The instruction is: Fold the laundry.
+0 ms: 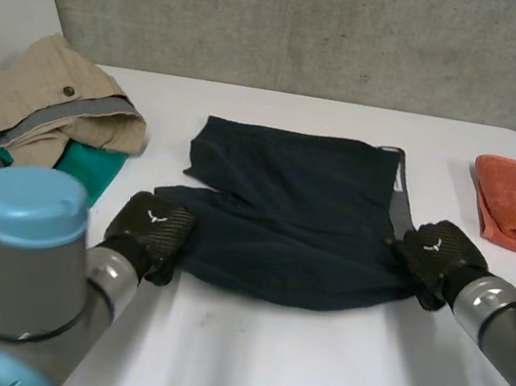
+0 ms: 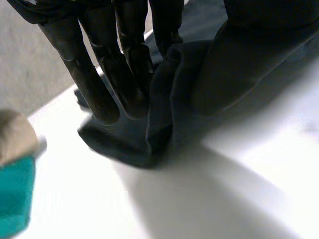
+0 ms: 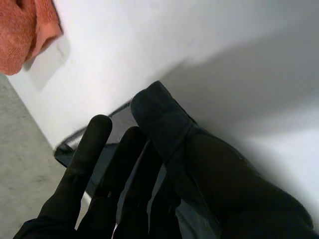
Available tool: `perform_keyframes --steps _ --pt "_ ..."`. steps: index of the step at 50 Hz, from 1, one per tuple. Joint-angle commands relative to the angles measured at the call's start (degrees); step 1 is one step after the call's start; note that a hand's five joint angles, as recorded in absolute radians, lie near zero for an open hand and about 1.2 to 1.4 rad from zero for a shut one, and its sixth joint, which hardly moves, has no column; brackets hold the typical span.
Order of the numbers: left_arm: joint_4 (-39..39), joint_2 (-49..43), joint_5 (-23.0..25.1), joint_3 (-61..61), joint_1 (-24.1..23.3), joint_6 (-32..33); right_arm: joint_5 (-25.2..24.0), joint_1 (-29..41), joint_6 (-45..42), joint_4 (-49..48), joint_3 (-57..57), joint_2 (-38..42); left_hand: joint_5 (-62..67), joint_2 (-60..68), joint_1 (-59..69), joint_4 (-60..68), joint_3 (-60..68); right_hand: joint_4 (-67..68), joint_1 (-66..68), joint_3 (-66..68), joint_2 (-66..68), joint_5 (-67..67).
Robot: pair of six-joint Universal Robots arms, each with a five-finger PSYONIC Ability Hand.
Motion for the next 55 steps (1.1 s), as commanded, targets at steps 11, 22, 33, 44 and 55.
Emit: perform_keyframes --steps 11,22,33,44,55 --pt "-24.32 7.80 8.66 -3.19 -2.07 16.08 6.97 -1.70 -17.90 31.45 3.63 -9.43 13.95 11.60 13.62 11.49 11.93 11.47 17.82 12.25 13.02 12.81" --pt "1.08 -10.56 8.13 20.62 -1.54 16.52 8.55 -1.52 2.50 13.34 -12.37 1.12 13.95 11.60 13.62 11.49 11.93 11.47 17.82 12.25 13.02 12.81" --pt "9.79 -36.49 8.13 54.11 0.83 16.43 20.15 -1.26 -1.36 -7.40 -26.08 17.11 13.95 11.60 13.62 11.49 11.93 11.47 17.82 12.25 13.02 12.81" --pt "18.41 -44.77 7.96 63.18 -1.27 12.83 20.51 0.59 -0.85 -18.66 -35.15 26.27 -56.05 -58.40 -56.38 -58.51 -58.07 -58.53 -52.18 -57.75 -56.98 -57.19" --pt "18.59 -27.20 5.23 41.66 -1.54 9.58 19.80 -0.64 11.37 -11.56 -17.14 4.83 -56.05 -58.40 -56.38 -58.51 -58.07 -58.53 -52.18 -57.75 -56.98 -57.19"
